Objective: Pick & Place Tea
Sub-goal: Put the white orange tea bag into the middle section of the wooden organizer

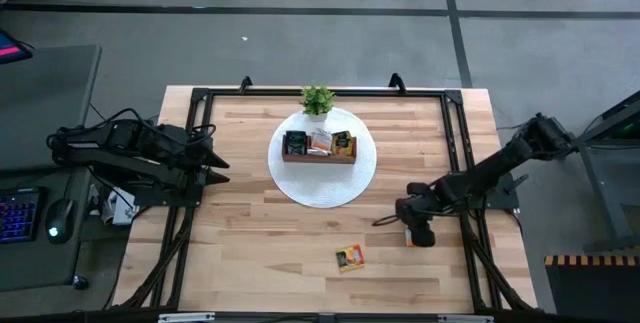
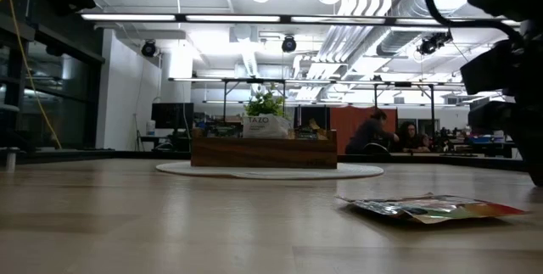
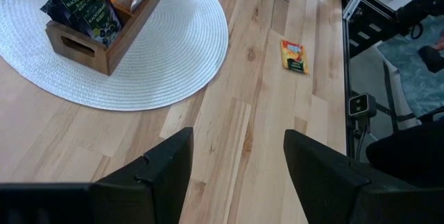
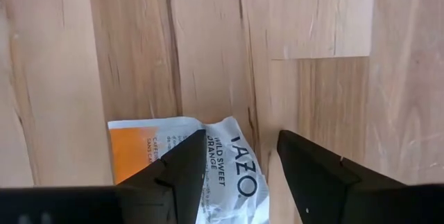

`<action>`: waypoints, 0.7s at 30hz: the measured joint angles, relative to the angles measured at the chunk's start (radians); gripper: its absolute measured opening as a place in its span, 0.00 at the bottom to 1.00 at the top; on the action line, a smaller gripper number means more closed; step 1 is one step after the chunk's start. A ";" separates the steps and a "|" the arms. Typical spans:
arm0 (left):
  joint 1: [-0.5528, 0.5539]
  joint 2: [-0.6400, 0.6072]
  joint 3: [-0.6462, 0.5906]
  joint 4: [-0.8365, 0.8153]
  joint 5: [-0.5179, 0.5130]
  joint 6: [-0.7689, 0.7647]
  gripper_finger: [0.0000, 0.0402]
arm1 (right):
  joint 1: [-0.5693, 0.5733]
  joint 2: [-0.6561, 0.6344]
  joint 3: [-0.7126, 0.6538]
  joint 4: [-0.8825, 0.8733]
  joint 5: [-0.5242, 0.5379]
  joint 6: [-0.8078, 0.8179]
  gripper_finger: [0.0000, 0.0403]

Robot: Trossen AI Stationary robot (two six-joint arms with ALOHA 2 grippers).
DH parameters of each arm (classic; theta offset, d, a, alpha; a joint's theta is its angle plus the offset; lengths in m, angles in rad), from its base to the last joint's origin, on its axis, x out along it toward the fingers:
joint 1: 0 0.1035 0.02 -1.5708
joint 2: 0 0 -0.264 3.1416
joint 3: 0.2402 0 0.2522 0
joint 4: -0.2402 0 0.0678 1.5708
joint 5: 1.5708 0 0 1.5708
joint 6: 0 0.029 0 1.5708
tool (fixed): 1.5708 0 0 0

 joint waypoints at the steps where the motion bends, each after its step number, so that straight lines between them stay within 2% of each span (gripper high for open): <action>1: 0.000 0.000 0.000 0.000 0.000 0.000 0.55 | 0.007 -0.001 -0.008 0.007 0.007 0.012 0.45; 13: 0.000 0.000 0.000 0.000 0.000 0.000 0.55 | 0.042 -0.005 -0.041 0.054 0.056 0.060 0.44; 16: 0.000 0.000 0.000 0.000 0.000 0.000 0.55 | 0.042 -0.005 -0.042 0.053 0.062 0.059 0.40; 21: 0.000 0.000 0.000 0.000 0.000 0.000 0.55 | 0.041 -0.005 -0.043 0.047 0.074 0.050 0.27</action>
